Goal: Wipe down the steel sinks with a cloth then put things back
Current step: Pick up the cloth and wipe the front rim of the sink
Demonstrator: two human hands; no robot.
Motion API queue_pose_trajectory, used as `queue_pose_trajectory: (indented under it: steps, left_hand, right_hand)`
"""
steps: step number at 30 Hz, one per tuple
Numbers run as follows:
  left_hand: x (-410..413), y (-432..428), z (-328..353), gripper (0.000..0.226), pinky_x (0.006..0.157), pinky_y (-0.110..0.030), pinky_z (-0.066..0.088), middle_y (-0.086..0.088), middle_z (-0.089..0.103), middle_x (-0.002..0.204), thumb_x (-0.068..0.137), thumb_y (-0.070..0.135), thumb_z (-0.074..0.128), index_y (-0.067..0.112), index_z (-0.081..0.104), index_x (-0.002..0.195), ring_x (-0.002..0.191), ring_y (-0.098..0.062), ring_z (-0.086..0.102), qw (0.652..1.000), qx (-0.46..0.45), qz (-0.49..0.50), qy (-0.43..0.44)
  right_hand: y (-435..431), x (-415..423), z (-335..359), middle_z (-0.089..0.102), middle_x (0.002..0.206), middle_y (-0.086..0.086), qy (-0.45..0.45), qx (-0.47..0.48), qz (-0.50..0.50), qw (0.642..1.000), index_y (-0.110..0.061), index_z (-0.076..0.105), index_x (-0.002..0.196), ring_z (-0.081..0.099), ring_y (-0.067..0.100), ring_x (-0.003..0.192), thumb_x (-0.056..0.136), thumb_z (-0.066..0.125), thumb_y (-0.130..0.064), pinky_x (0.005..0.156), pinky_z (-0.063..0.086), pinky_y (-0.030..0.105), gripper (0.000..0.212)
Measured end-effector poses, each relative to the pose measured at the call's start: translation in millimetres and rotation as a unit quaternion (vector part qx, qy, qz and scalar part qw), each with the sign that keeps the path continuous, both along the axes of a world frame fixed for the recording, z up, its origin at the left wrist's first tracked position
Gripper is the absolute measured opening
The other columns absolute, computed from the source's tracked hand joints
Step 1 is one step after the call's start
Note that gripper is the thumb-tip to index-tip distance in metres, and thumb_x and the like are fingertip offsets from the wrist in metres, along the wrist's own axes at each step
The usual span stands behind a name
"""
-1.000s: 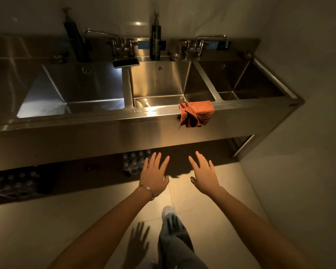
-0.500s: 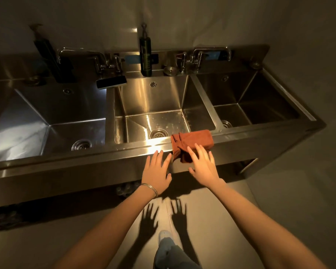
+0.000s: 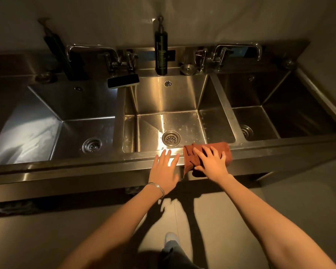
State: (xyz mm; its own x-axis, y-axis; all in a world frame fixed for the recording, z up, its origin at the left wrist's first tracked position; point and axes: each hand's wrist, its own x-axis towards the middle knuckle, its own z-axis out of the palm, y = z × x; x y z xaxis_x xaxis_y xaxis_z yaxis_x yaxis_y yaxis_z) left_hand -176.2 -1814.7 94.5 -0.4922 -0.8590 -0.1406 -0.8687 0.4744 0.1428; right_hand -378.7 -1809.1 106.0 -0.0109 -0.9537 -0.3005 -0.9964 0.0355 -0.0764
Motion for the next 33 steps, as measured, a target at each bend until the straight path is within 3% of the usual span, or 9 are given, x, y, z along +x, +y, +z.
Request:
queue_pose_trajectory:
  steps: [3, 9, 14, 17, 23, 30, 33]
  left_hand:
    - [16.3, 1.0, -6.0, 0.069, 0.119, -0.044, 0.006, -0.01, 0.006, 0.158, 0.092, 0.038, 0.045, 0.026, 0.009, 0.149, 0.145, -0.029, 0.0, 1.0, 0.006, 0.011, -0.005]
    - [59.8, 11.6, -10.8, 0.069, 0.119, -0.043, 0.006, -0.01, 0.004, 0.158, 0.094, 0.038, 0.042, 0.025, 0.004, 0.149, 0.145, -0.028, -0.001, 1.0, 0.003, 0.026, 0.0]
    - [112.7, 10.4, -5.3, 0.07, 0.117, -0.041, 0.0, -0.01, 0.001, 0.158, 0.093, 0.037, 0.042, 0.024, 0.002, 0.15, 0.145, -0.028, -0.004, 1.0, 0.001, 0.025, 0.009]
    - [153.8, 7.6, 2.6, 0.07, 0.117, -0.041, -0.002, -0.011, 0.001, 0.158, 0.092, 0.034, 0.043, 0.024, 0.004, 0.15, 0.145, -0.027, -0.004, 1.0, 0.004, 0.008, 0.012]
    - [254.6, -0.9, 7.8, 0.07, 0.117, -0.041, 0.0, -0.013, 0.002, 0.158, 0.091, 0.033, 0.041, 0.022, 0.005, 0.15, 0.145, -0.027, -0.003, 1.0, -0.015, 0.004, -0.005]
    - [341.3, -9.8, 15.7, 0.067, 0.118, -0.043, 0.004, -0.016, 0.009, 0.156, 0.092, 0.032, 0.045, 0.018, 0.013, 0.149, 0.145, -0.03, 0.003, 0.999, -0.03, 0.025, 0.029]
    - [351.4, -15.9, 20.6, 0.067, 0.119, -0.042, 0.007, -0.017, 0.013, 0.155, 0.09, 0.032, 0.047, 0.015, 0.018, 0.149, 0.145, -0.031, 0.006, 0.998, -0.046, 0.029, 0.037]
  right_hand:
    - [1.6, 8.2, 1.9, 0.03, 0.147, 0.004, 0.022, -0.02, -0.006, 1.0, -0.034, 0.024, 0.145, 0.024, 0.033, 0.136, 0.091, 0.056, -0.036, 0.11, 0.024, 0.059, 0.062]
    - [6.8, 30.2, 8.8, 0.034, 0.137, 0.01, 0.058, -0.037, 0.013, 0.998, -0.029, 0.032, 0.137, 0.032, 0.036, 0.125, 0.083, 0.065, -0.009, 0.1, 0.037, 0.052, 0.066]
    - [17.8, 91.5, 7.1, 0.034, 0.138, 0.009, 0.02, -0.05, 0.003, 0.999, -0.03, 0.032, 0.138, 0.035, 0.033, 0.126, 0.089, 0.062, -0.021, 0.104, 0.036, 0.049, 0.058]
    - [19.1, 143.0, 11.4, 0.036, 0.133, 0.01, -0.004, -0.055, 0.001, 0.998, -0.029, 0.035, 0.135, 0.037, 0.033, 0.12, 0.089, 0.06, -0.02, 0.099, 0.04, 0.047, 0.053]
    - [15.0, 249.8, 22.6, 0.039, 0.128, 0.012, -0.011, -0.077, 0.021, 0.997, -0.025, 0.04, 0.133, 0.04, 0.032, 0.113, 0.088, 0.06, -0.022, 0.091, 0.042, 0.044, 0.05]
    - [2.3, 327.5, 55.6, 0.046, 0.128, 0.009, -0.133, -0.113, 0.005, 0.985, -0.022, 0.054, 0.121, 0.044, 0.03, 0.116, 0.078, 0.071, -0.025, 0.096, 0.041, 0.041, 0.046]
    - [-9.4, 345.6, 70.6, 0.048, 0.121, 0.009, -0.138, -0.126, 0.008, 0.982, -0.02, 0.055, 0.12, 0.043, 0.029, 0.112, 0.078, 0.071, -0.02, 0.091, 0.043, 0.038, 0.044]
